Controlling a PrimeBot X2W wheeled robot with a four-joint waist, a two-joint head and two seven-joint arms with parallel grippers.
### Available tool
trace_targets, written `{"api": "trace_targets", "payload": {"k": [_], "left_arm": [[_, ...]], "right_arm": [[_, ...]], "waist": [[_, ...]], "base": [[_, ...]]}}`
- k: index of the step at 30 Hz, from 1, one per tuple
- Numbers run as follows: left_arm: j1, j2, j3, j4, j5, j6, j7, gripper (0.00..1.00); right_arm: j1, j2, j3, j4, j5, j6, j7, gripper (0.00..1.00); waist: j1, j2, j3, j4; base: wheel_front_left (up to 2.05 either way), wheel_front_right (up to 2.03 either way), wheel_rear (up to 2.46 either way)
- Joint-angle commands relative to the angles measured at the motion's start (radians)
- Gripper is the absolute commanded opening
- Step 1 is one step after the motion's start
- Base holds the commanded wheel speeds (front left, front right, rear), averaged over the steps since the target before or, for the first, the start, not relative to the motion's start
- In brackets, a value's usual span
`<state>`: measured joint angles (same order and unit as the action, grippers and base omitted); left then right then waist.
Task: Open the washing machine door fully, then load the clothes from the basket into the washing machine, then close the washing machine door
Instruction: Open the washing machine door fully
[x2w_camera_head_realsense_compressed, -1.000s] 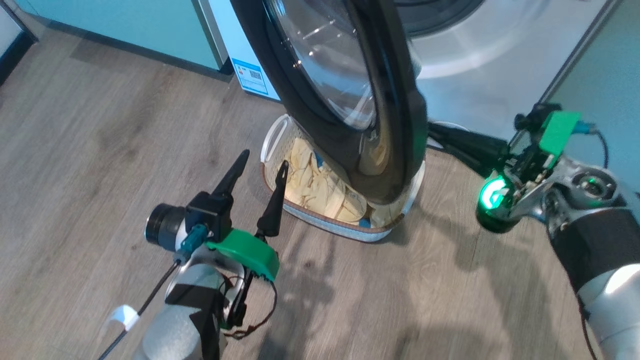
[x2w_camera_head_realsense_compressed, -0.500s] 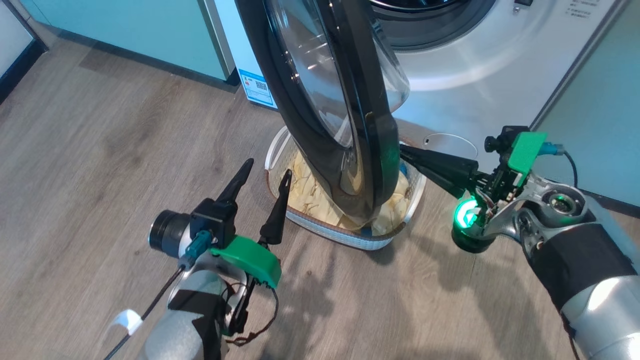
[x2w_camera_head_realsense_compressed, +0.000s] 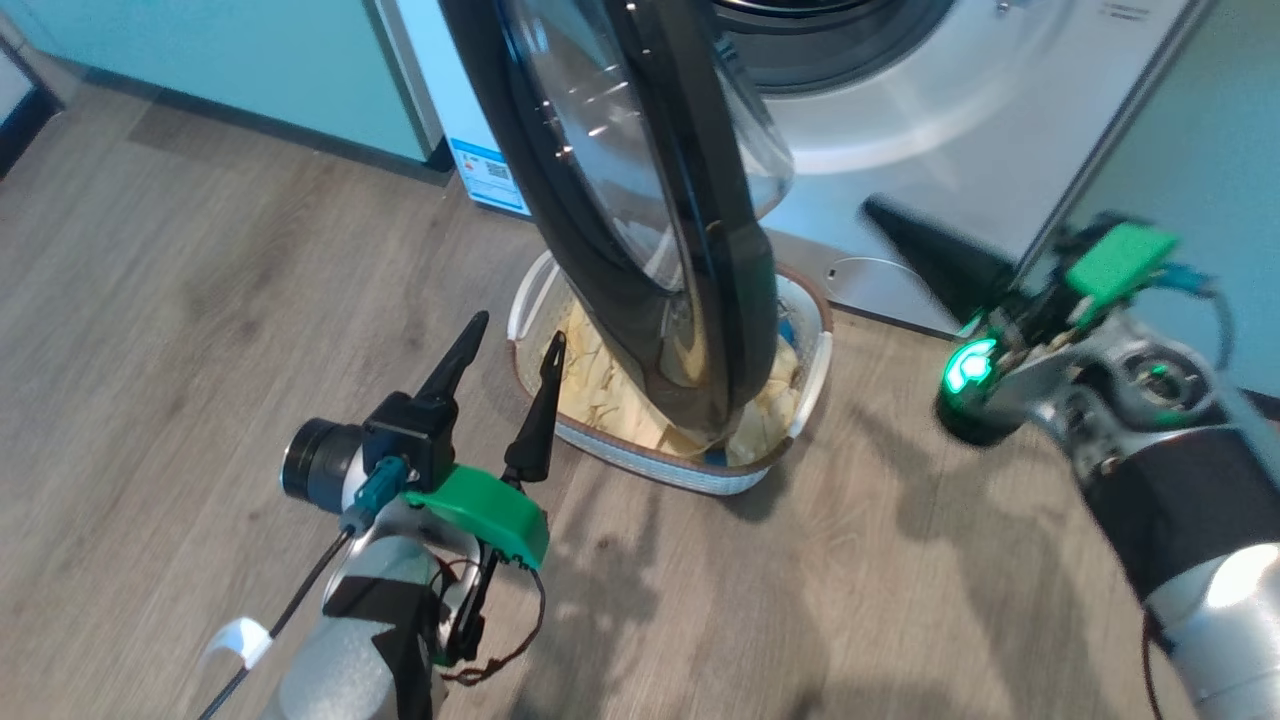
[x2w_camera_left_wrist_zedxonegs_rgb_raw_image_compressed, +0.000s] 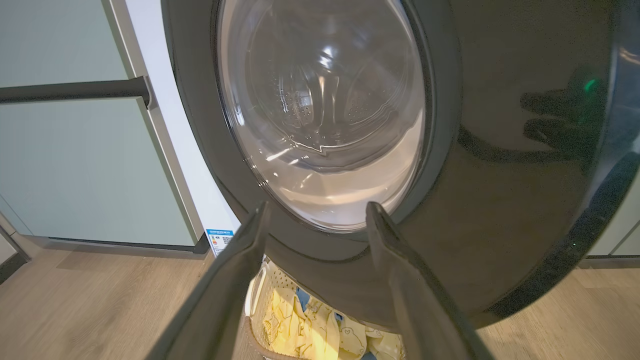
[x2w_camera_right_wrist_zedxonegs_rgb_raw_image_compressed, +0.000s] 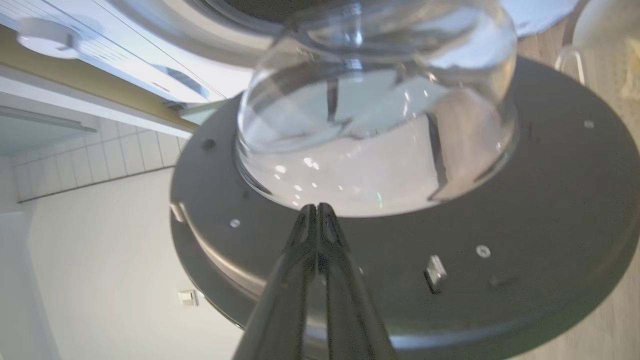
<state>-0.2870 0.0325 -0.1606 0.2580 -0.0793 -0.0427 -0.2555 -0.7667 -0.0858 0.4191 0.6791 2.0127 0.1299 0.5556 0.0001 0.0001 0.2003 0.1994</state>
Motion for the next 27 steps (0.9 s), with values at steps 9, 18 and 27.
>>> {"api": "trace_targets", "payload": {"k": [9, 18, 27], "left_arm": [[-0.015, 0.029, 0.073, -0.018, 0.008, -0.004, -0.006, 1.00], [0.000, 0.047, 0.113, 0.001, 0.005, 0.002, -0.006, 1.00], [0.024, 0.068, 0.142, 0.018, 0.001, 0.004, -0.006, 1.00]], "right_arm": [[0.120, -0.092, -0.174, -0.296, -0.177, 0.001, -0.296, 0.74], [0.318, -0.186, -0.244, -0.425, -0.509, 0.001, -0.668, 1.00], [0.465, -0.233, -0.309, -0.393, -1.070, 0.001, -0.816, 1.00]], "waist": [[-0.0001, -0.0001, -0.001, -0.067], [-0.0001, -0.0001, -0.021, -0.133], [-0.0001, -0.0001, -0.054, -0.177]], "base": [[0.00, 0.00, 0.00], [0.00, 0.00, 0.00], [0.00, 0.00, 0.00]]}}
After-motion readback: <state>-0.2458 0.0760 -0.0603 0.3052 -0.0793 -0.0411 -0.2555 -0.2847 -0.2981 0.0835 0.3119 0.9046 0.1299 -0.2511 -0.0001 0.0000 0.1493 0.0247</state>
